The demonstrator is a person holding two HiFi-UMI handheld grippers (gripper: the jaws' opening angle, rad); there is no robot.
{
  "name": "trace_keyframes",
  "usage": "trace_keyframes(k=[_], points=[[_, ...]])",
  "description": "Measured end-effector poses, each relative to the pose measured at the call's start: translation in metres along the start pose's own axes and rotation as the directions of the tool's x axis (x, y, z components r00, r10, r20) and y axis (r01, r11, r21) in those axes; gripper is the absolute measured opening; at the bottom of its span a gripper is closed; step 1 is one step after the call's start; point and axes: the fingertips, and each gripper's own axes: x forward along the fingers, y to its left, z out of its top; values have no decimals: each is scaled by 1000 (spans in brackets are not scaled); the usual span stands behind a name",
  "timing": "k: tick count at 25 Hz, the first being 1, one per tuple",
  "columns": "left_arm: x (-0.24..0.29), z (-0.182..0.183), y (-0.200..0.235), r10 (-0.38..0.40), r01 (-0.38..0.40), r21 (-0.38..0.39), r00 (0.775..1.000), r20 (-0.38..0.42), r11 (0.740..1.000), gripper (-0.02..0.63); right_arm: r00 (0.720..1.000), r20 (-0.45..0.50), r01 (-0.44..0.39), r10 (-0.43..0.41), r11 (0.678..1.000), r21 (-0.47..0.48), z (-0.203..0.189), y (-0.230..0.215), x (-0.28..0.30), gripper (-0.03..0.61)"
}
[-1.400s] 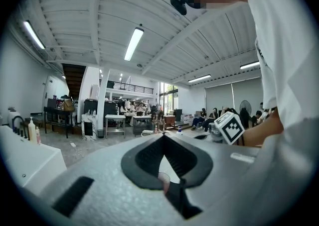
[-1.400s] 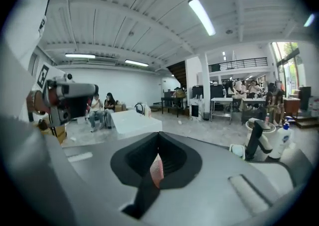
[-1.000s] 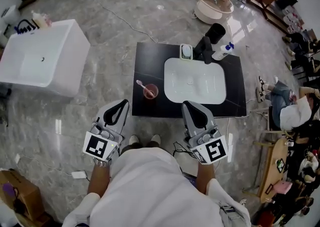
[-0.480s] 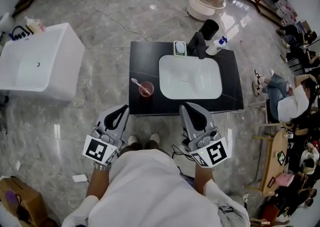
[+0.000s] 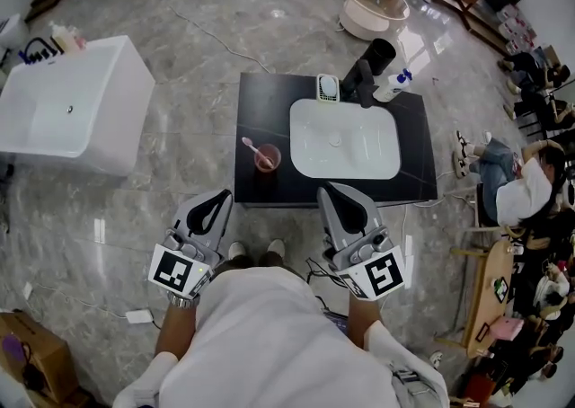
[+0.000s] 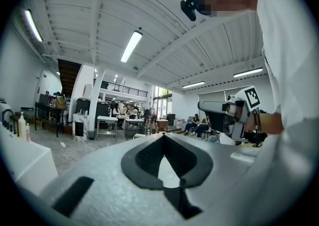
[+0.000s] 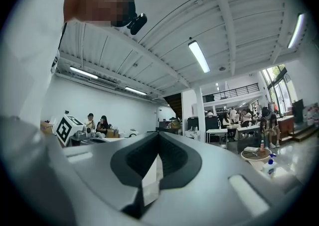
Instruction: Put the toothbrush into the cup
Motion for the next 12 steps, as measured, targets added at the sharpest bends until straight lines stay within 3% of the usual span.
trace_keyframes(k=[12], points=[[-2, -5, -9, -13, 13, -10, 1000, -5, 1000, -2, 1000, -15, -13, 13, 1000, -19, -6, 5, 3, 11]])
